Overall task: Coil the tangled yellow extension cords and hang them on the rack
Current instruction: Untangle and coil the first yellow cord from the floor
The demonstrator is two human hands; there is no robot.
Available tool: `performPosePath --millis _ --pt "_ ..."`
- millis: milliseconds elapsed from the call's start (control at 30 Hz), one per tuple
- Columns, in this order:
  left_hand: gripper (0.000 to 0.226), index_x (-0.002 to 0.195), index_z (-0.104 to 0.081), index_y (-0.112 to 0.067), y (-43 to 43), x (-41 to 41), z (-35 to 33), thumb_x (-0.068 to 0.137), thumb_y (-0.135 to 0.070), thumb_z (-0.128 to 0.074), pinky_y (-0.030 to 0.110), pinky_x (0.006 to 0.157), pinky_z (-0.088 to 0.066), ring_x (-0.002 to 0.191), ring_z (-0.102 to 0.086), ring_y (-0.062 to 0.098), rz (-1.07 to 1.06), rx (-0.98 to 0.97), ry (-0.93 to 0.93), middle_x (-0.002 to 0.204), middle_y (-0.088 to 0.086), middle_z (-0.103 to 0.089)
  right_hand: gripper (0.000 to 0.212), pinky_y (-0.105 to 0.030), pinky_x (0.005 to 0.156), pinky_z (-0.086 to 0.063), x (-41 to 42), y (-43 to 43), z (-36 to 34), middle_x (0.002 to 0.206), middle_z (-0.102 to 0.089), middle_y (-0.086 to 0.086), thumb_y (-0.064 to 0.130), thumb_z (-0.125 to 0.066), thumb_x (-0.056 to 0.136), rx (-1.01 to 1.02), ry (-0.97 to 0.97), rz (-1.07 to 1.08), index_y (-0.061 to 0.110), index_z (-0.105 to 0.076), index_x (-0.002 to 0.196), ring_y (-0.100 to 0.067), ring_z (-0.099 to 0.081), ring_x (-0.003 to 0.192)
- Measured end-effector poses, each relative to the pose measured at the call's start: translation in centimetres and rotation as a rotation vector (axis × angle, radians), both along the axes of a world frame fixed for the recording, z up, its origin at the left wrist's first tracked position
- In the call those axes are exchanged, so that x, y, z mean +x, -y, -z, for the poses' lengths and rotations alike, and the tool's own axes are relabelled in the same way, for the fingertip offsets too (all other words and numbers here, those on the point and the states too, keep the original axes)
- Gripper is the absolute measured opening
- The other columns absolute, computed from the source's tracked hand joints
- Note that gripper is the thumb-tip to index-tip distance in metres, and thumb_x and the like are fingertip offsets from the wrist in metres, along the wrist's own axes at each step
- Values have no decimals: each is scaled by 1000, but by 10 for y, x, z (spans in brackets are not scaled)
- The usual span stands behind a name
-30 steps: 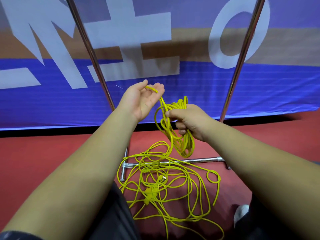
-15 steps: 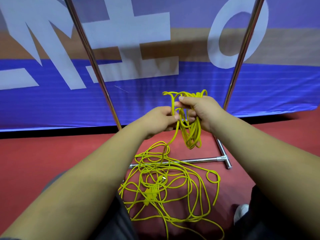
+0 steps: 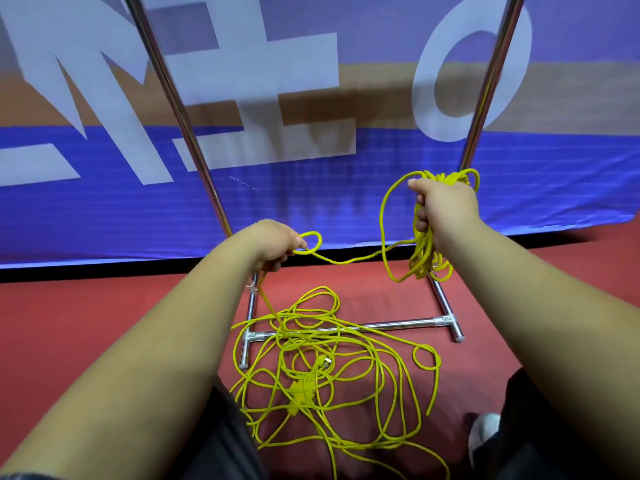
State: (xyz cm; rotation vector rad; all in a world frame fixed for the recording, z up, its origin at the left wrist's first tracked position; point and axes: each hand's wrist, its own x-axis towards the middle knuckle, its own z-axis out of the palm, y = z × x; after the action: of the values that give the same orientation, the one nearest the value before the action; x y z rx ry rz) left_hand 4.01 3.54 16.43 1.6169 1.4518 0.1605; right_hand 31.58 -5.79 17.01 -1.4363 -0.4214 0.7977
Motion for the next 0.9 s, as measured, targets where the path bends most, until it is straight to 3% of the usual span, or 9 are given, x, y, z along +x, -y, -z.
performPosePath --millis 133,200,300,433,533,600,667,767,900 --pt "18 103 -74 -27 4 -3 -10 105 -33 -57 31 66 -51 73 -61 24 169 301 -187 81 3 -61 24 -27 46 -35 2 -3 3 65 -53 -1 21 -77 90 -25 -26 30 16 -59 75 -15 -39 43" --pt "17 96 -73 -26 4 -4 -17 105 -27 -59 39 80 -59 84 -71 26 231 386 -19 86 3 -71 25 -27 47 -35 -1 -5 4 65 -52 0 23 -76 93 -16 -59 26 16 -60 76 -15 -40 44" --pt "16 105 -76 -16 20 1 -35 105 -14 -60 33 85 -62 84 -72 19 328 224 370 90 9 -73 30 -28 48 -38 -6 -8 5 63 -51 0 26 -74 96 -4 -87 -13 16 -58 72 -15 -41 46" --pt "22 110 -81 -22 36 12 -44 98 -9 -68 30 80 -58 80 -67 14 398 348 401 98 14 -76 24 -29 50 -41 -14 -7 5 63 -54 1 26 -70 100 -32 -32 -222 16 -61 80 -15 -44 49" --pt "19 109 -81 -18 43 23 -46 93 -11 -73 43 88 -60 80 -64 19 315 337 493 92 17 -74 24 -27 48 -45 -26 0 7 58 -60 4 25 -67 103 -104 67 -462 14 -63 82 -15 -49 53" --pt "14 104 -82 -15 45 30 -48 92 -15 -76 46 84 -61 73 -63 18 214 339 545 84 10 -74 18 -29 51 -50 -36 3 10 64 -68 1 23 -66 104 -124 86 -611 10 -66 92 -17 -58 57" --pt "9 95 -81 -18 42 37 -48 92 -21 -73 45 74 -61 65 -62 16 124 436 513 73 5 -70 10 -35 60 -57 -47 6 12 81 -77 -5 22 -64 105 -144 33 -717 12 -66 105 -21 -71 66" --pt "20 86 -77 -23 34 41 -49 89 -23 -57 36 65 -59 60 -69 27 -19 524 412 57 5 -62 9 -39 70 -62 -65 11 14 94 -80 -12 24 -57 109 -187 -76 -869 15 -60 111 -26 -78 78" --pt "28 84 -76 -20 17 32 -45 88 -17 -48 39 63 -59 51 -59 25 -188 486 360 53 3 -53 29 -36 63 -61 -80 19 10 69 -70 -4 30 -54 110 -264 -80 -1015 12 -63 89 -17 -67 57"
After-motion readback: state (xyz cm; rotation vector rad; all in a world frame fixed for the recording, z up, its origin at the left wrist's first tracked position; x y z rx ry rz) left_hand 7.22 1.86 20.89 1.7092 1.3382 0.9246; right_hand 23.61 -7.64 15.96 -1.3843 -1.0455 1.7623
